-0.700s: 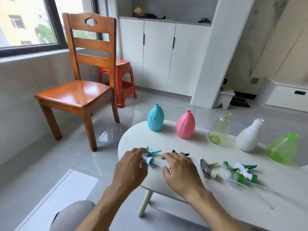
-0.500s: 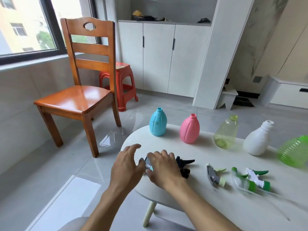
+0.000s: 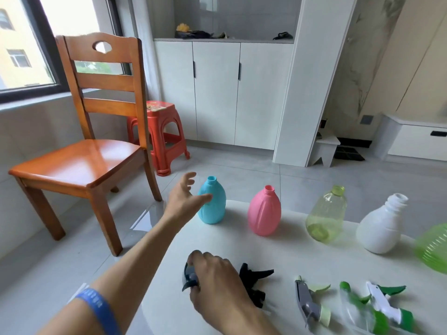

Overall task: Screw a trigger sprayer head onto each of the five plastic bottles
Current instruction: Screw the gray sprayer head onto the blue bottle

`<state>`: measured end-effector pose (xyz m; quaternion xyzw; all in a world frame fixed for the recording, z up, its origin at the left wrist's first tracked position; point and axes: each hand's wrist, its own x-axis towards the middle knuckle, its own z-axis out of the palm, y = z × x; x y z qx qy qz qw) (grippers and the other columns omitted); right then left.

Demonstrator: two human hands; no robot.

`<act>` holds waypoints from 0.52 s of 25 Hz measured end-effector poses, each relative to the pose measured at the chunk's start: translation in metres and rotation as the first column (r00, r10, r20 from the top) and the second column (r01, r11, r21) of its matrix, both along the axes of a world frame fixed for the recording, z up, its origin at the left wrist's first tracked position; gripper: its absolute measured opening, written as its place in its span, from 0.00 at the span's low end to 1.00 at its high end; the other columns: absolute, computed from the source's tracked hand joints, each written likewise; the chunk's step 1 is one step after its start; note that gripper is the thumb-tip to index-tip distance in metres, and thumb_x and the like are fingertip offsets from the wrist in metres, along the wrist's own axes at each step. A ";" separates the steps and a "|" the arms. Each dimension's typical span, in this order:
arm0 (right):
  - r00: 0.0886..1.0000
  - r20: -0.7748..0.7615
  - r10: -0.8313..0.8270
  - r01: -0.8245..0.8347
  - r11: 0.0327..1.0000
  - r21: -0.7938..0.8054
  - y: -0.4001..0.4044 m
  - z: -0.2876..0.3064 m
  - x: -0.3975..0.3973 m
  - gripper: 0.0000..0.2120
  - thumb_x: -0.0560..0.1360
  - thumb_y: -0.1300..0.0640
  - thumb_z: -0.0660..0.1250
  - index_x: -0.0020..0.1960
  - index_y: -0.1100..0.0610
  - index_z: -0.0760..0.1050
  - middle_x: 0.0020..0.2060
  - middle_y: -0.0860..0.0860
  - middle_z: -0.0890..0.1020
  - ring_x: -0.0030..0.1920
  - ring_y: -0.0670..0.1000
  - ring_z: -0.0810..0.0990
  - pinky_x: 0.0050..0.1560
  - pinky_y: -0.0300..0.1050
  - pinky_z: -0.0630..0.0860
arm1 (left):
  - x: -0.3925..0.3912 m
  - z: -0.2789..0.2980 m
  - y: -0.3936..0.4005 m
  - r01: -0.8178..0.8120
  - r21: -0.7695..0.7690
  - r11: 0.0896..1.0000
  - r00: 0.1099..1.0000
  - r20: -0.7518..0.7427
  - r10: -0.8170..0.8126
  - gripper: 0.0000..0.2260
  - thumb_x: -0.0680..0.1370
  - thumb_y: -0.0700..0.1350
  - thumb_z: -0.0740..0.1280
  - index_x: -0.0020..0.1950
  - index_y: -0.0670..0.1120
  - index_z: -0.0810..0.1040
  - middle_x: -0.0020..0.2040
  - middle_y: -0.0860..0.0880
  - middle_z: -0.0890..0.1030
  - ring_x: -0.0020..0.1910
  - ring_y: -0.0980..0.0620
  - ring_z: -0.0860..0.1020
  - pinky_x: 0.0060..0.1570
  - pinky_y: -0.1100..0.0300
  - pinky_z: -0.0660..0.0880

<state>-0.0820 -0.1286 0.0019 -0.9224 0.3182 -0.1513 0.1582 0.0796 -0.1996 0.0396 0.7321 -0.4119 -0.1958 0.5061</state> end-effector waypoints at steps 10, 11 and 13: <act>0.374 0.708 -0.599 -0.127 0.723 0.679 -0.066 0.071 -0.160 0.18 0.66 0.60 0.74 0.54 0.50 0.78 0.40 0.49 0.86 0.38 0.43 0.81 0.37 0.37 0.74 | -0.001 -0.074 -0.056 0.044 -0.017 0.999 0.987 -0.154 -0.046 0.33 0.58 0.48 0.84 0.58 0.60 0.72 0.50 0.53 0.80 0.49 0.50 0.81 0.40 0.62 0.76; 0.310 0.703 -0.640 -0.127 0.705 0.698 -0.064 0.069 -0.168 0.20 0.64 0.59 0.72 0.55 0.50 0.78 0.39 0.49 0.86 0.38 0.43 0.81 0.34 0.38 0.75 | -0.006 -0.077 -0.052 0.020 -0.036 0.999 0.986 -0.165 -0.026 0.34 0.57 0.49 0.83 0.59 0.60 0.72 0.50 0.52 0.80 0.49 0.50 0.81 0.41 0.60 0.78; 0.215 0.691 -0.690 -0.120 0.684 0.720 -0.058 0.068 -0.179 0.21 0.64 0.61 0.71 0.58 0.52 0.78 0.38 0.49 0.87 0.40 0.49 0.82 0.32 0.41 0.76 | -0.016 -0.072 -0.040 -0.013 -0.032 0.999 0.995 -0.097 0.010 0.38 0.57 0.48 0.83 0.63 0.58 0.71 0.52 0.50 0.80 0.51 0.46 0.80 0.46 0.52 0.81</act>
